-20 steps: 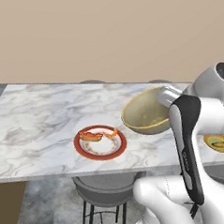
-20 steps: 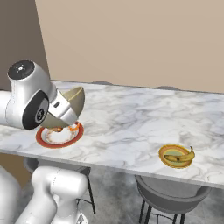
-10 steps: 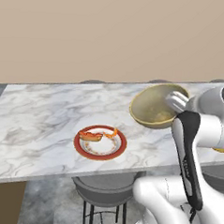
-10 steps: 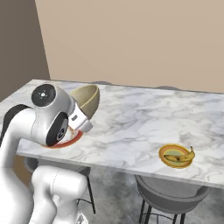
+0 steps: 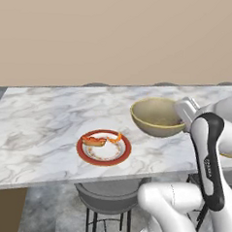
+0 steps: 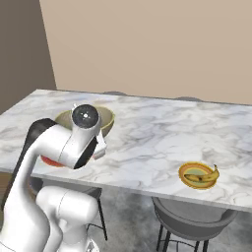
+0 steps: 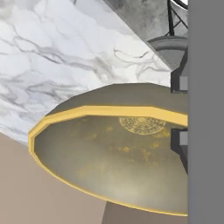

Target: Take the smaller bowl and place it next to the appetizer plate on the dining counter , and place the larger bowl next to the plate with cooked food.

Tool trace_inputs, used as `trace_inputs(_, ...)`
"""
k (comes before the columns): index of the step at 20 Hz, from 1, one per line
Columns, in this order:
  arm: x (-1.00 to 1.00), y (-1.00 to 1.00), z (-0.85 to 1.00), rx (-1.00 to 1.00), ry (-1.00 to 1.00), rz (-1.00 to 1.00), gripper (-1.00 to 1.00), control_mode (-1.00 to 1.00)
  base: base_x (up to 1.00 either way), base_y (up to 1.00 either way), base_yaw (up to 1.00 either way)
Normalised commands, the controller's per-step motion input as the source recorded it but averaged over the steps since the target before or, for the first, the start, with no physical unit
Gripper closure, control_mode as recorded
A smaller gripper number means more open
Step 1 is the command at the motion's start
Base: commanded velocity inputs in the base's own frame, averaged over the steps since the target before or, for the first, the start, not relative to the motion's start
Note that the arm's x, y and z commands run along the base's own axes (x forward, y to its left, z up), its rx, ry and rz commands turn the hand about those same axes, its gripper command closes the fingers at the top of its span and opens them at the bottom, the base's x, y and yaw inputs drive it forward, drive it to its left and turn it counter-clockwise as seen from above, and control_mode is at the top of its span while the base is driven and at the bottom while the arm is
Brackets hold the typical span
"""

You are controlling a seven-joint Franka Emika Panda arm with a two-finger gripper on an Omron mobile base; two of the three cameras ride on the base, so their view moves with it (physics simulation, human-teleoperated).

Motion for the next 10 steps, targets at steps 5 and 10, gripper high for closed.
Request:
trace_inputs(5, 0.33, -0.03, -0.06, 0.07, 0.25, 0.09, 1.0, -1.0, 0.0, 0.0, 0.0)
trace_inputs(10, 0.24, 0.0, -0.25, -0.02, -0.1, 0.01, 1.0, -1.0, 0.0, 0.0, 0.0)
